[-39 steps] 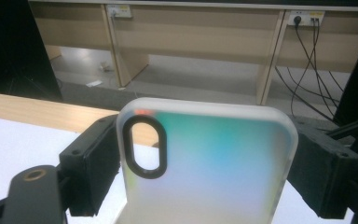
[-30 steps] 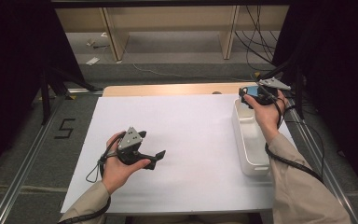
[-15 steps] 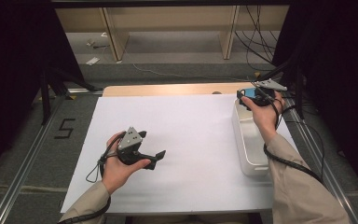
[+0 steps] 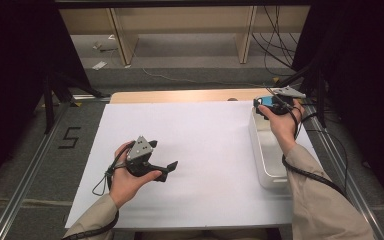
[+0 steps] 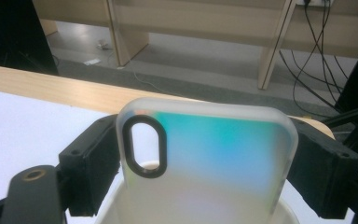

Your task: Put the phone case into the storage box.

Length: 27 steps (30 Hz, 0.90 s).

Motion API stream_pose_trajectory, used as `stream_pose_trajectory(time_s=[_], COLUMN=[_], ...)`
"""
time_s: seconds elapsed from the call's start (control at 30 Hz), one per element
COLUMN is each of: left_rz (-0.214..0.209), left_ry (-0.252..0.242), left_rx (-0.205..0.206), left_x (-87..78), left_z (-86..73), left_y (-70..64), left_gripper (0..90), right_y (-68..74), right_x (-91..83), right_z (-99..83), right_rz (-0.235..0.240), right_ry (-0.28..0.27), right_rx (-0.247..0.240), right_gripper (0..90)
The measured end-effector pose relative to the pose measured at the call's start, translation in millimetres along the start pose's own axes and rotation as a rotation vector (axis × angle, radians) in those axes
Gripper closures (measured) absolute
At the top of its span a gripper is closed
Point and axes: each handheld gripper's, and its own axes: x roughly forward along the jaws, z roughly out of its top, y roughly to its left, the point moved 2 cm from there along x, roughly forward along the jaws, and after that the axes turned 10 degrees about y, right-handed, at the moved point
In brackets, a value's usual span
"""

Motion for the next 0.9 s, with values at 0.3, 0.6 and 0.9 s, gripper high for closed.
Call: stream_pose_trajectory(time_s=[0.3,0.6,0.9], left_rz=[-0.001,-0.002,-0.001], left_ry=[0.001,0.002,0.003], left_rx=[0.0,0.0,0.0], left_x=[0.2,0.9,1.1], left_z=[-0.1,-0.3,-0.6], left_y=[0.1,-0.2,0.1], left_gripper=[0.0,0.0,0.0], right_y=[-1.3,-1.2,-2.6], right_x=[1.9,3.2,5.6], right_z=[-2.7,-3.2,-5.1], right_rz=[-0.012,-0.015,0.003], right_ry=[0.01,0.013,0.044], right_rx=[0.013,0.014,0.046], right_gripper=[18.0,12.6,2.1])
